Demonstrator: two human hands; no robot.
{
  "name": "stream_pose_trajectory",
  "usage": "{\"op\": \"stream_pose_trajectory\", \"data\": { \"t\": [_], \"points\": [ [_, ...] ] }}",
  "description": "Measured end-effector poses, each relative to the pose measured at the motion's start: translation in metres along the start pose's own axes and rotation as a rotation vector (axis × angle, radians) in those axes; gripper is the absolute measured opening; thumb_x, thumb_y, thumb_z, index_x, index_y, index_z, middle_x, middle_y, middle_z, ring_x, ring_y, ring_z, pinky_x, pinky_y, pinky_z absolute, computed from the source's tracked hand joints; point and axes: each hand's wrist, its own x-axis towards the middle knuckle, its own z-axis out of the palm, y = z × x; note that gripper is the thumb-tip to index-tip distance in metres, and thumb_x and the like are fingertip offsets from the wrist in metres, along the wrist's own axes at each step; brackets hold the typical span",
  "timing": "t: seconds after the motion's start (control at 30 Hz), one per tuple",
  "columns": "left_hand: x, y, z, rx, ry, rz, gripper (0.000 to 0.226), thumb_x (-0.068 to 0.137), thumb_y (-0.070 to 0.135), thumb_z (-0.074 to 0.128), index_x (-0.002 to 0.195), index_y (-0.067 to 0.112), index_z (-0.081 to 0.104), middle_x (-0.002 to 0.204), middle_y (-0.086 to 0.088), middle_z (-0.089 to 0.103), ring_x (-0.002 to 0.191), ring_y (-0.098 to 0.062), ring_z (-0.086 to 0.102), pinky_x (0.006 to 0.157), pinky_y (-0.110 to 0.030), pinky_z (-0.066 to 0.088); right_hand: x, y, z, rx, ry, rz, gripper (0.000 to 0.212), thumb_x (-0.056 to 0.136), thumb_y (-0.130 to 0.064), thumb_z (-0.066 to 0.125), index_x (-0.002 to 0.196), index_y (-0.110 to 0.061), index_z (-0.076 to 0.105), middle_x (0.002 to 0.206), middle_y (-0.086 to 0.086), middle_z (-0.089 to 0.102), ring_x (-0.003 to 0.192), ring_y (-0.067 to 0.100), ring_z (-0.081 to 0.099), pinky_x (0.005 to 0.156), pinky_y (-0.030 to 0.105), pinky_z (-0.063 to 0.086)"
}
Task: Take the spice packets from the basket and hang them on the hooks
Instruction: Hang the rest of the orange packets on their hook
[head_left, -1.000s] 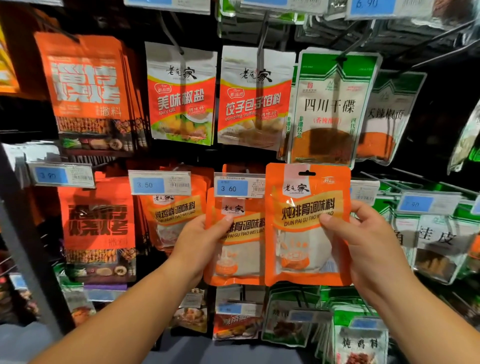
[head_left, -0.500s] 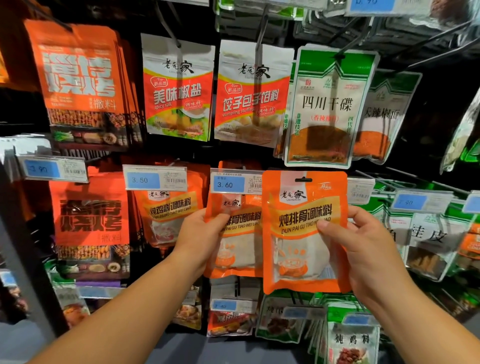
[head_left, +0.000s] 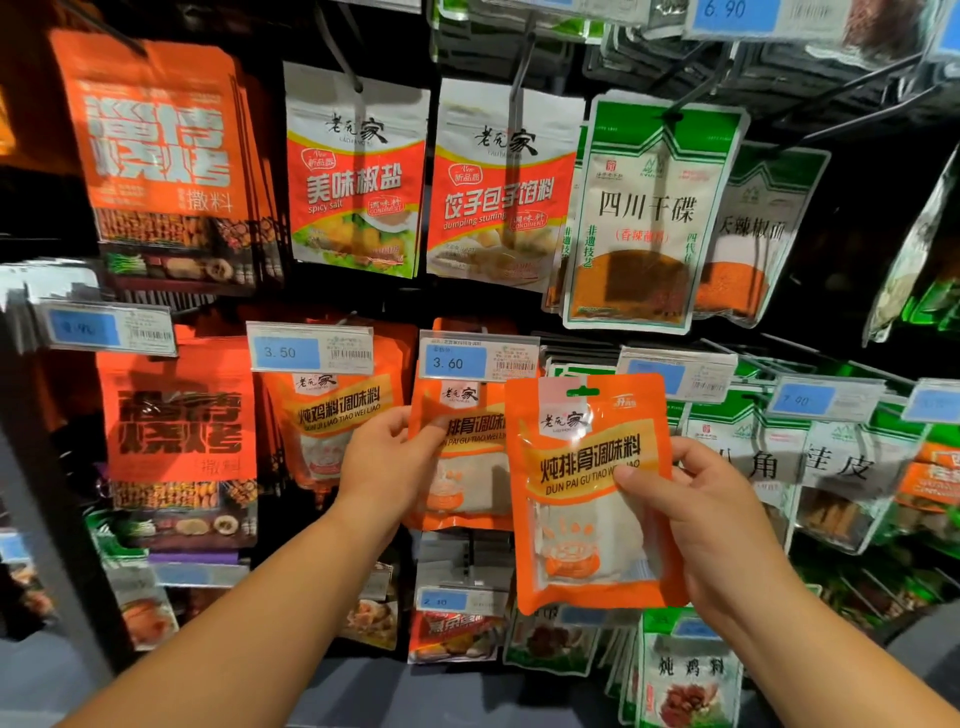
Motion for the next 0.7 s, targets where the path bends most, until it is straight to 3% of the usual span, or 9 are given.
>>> {"op": "stream_pose_trajectory", "data": {
  "t": [0.17,0.27,0.37,0.43,0.5,0.63,0.7],
  "points": [
    [-0.011,0.004,-0.019,0.165,0.111,0.036,0.013,0.094,0.026,0.073,0.106,0.024,0.072,0.09,0.007,0.077,0.088,-0.009,0.073,0.072,-0.024,0.053,-0.001,0.011,0.005,-0.024,-0.022,0.046,0.017,0.089,0.007,0.068,0.104,0.002,0.063,0.094,0.019,0.078,0.086,0.034,0.077,0.071,0.04,0.06],
    [-0.023,0.011,-0.026,0.217,0.153,0.091,0.014,0.094,0.03,0.072,0.107,0.025,0.07,0.098,0.01,0.071,0.092,-0.006,0.067,0.073,-0.017,0.048,0.0,0.019,0.014,-0.01,-0.053,0.076,0.018,0.088,0.008,0.068,0.105,0.003,0.063,0.094,0.02,0.078,0.087,0.036,0.077,0.075,0.042,0.059],
    [-0.035,0.016,-0.025,0.133,0.082,0.117,0.009,0.097,0.031,0.067,0.101,0.024,0.072,0.089,0.007,0.073,0.084,-0.009,0.069,0.072,-0.022,0.052,0.001,0.025,0.027,0.027,-0.077,0.101,0.017,0.089,0.01,0.067,0.103,0.004,0.062,0.095,0.022,0.077,0.085,0.035,0.077,0.069,0.038,0.061],
    [-0.041,0.017,-0.02,0.035,-0.047,0.076,0.016,0.099,0.032,0.064,0.094,0.023,0.076,0.081,0.004,0.075,0.075,-0.012,0.071,0.071,-0.031,0.057,0.002,0.028,0.037,0.063,-0.08,0.116,0.017,0.089,0.011,0.067,0.103,0.004,0.062,0.094,0.022,0.077,0.082,0.034,0.077,0.062,0.034,0.062],
    [-0.045,0.017,-0.018,0.093,-0.125,0.053,0.024,0.1,0.037,0.062,0.09,0.02,0.077,0.077,0.005,0.075,0.07,-0.009,0.069,0.072,-0.031,0.057,0.003,0.03,0.044,0.08,-0.085,0.117,0.018,0.089,0.01,0.067,0.105,0.004,0.062,0.094,0.021,0.078,0.085,0.035,0.077,0.061,0.034,0.061],
    [-0.047,0.014,-0.016,0.152,-0.152,0.007,0.037,0.099,0.043,0.061,0.086,0.012,0.076,0.085,-0.005,0.078,0.084,-0.031,0.074,0.084,-0.05,0.06,0.008,0.032,0.054,0.075,-0.088,0.115,0.016,0.093,0.004,0.066,0.108,0.002,0.064,0.095,0.018,0.078,0.086,0.033,0.078,0.064,0.036,0.062],
    [-0.045,0.015,-0.016,0.126,-0.127,-0.006,0.037,0.1,0.041,0.06,0.086,0.011,0.077,0.086,-0.004,0.079,0.085,-0.029,0.075,0.087,-0.052,0.061,0.012,0.033,0.058,0.056,-0.084,0.106,0.01,0.097,-0.002,0.064,0.107,0.0,0.065,0.094,0.016,0.079,0.083,0.028,0.078,0.062,0.033,0.061]
  ]
}}
